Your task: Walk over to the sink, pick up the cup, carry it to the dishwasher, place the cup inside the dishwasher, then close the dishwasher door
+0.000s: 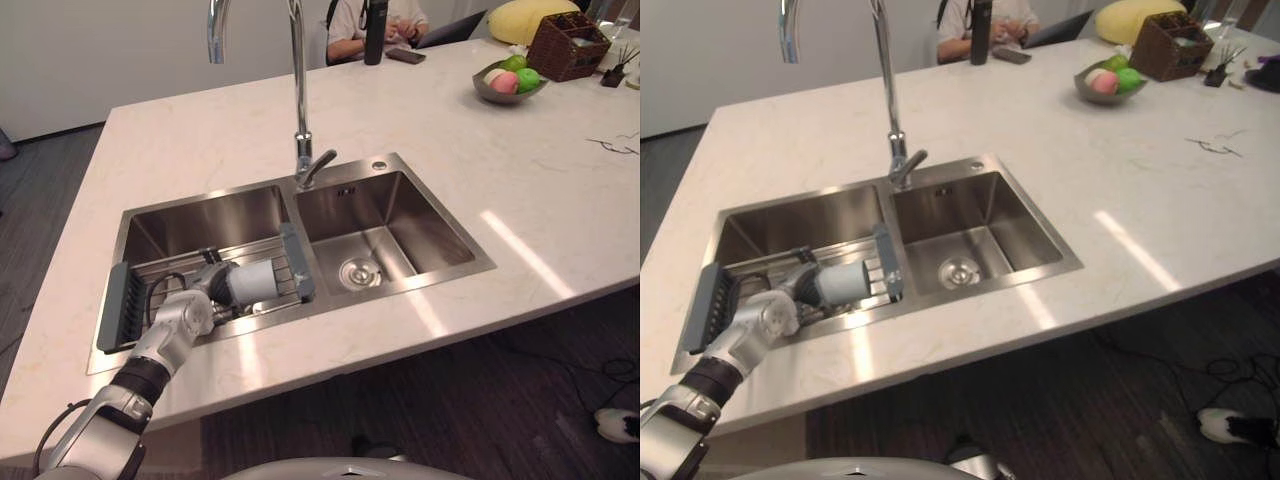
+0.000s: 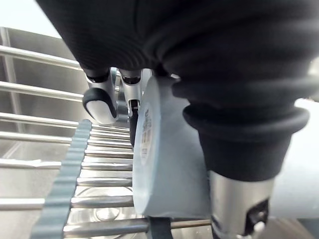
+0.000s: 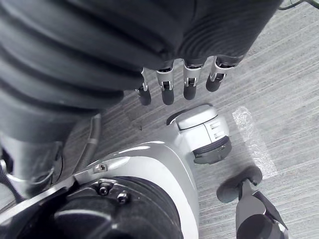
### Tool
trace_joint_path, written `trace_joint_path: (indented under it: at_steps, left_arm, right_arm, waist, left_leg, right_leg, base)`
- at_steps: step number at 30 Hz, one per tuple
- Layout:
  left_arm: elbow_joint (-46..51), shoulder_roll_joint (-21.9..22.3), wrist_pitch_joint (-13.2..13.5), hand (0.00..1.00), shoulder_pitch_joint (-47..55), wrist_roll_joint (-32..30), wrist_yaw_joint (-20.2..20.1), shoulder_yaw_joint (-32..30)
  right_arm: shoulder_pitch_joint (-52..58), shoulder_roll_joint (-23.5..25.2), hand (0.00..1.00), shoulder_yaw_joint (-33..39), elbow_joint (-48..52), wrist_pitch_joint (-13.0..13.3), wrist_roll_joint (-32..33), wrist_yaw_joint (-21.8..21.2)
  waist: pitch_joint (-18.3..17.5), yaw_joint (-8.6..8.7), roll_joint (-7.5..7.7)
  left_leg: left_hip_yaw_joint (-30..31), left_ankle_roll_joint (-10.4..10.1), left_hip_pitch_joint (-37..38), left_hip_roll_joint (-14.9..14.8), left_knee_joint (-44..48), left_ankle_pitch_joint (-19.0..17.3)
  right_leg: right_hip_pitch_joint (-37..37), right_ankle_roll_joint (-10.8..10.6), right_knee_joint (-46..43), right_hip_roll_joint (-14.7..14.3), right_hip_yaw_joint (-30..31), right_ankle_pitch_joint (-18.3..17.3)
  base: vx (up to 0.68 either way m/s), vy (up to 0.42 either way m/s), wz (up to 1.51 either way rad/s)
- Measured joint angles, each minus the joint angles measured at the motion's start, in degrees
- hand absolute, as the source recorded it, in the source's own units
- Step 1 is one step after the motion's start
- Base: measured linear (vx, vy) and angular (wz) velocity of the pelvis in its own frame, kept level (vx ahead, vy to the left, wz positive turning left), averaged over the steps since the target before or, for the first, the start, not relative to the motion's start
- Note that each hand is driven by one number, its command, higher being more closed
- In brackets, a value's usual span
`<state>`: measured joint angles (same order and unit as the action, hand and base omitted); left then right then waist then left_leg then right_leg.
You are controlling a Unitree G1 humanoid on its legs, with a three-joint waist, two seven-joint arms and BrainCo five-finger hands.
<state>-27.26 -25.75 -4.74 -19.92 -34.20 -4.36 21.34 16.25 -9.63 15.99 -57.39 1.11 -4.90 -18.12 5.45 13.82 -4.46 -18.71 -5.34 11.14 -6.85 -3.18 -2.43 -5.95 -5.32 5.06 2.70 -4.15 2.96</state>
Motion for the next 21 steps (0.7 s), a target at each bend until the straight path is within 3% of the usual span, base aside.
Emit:
trace_joint_path:
  at_steps: [3,8,11,15,17,21]
  left_arm:
    - [3.64,0.22,1.60,1.00,2.23,5.74,4.60,-2.72]
    - [7.54,4.16,3.86,1.00,6.49,18.16,12.47,-8.18]
    - [9.12,5.81,5.58,1.00,8.02,20.63,16.27,-11.04]
    - [14.30,7.26,7.55,1.00,9.81,25.34,19.03,-15.17]
    - [17.87,9.03,8.68,1.00,11.31,32.56,19.15,-18.57]
    - [22.38,10.91,11.08,1.00,14.41,41.09,19.86,-23.03]
  right_arm:
    - [-0.33,0.22,0.00,-0.10,-0.04,0.26,0.04,0.02]
    - [-0.34,0.57,0.00,-0.13,-0.19,0.30,0.18,0.25]
    - [-0.25,0.71,0.00,-0.18,-0.27,0.30,0.27,1.41]
    - [-0.31,0.75,0.00,-0.22,-0.26,0.30,0.62,2.12]
    - [-0.14,0.78,0.00,-0.26,-0.27,0.28,1.07,2.15]
    - [-0.11,1.25,0.00,-0.21,-0.24,0.36,3.07,2.13]
  waist:
    - [0.20,-0.81,0.70]
    - [0.16,-1.98,1.84]
    - [0.18,-2.91,1.89]
    - [0.21,-3.80,2.22]
    - [-0.02,-4.56,2.61]
    - [-0.28,-5.54,3.24]
  left_leg:
    - [0.22,0.03,-0.03,0.02,-0.02,0.02]
    - [1.58,0.30,-0.47,0.35,-0.04,0.24]
    - [1.94,0.48,-0.47,0.70,-0.01,0.35]
    - [3.13,0.89,-0.85,1.20,-0.01,0.62]
    - [3.79,1.16,-1.11,1.41,-0.03,0.82]
    - [4.83,1.39,-1.11,1.68,-0.05,1.06]
  right_leg:
    - [-0.08,-0.02,0.00,0.06,-0.39,-0.01]
    - [-0.36,-0.04,-0.01,0.45,-2.94,-0.03]
    - [-0.72,-0.04,-0.01,0.89,-3.49,-0.02]
    - [-1.05,-0.02,0.00,1.40,-4.63,0.00]
    - [-1.21,0.01,0.00,1.66,-5.42,0.02]
    - [-1.82,-0.05,0.01,1.97,-6.38,-0.03]
  base:
    - [-0.01,-0.007,0.03]
    - [-0.02,-0.019,0.12]
    - [-0.03,-0.004,0.11]
    - [-0.05,-0.006,0.18]
    - [-0.05,-0.007,0.16]
    - [-0.03,-0.005,0.15]
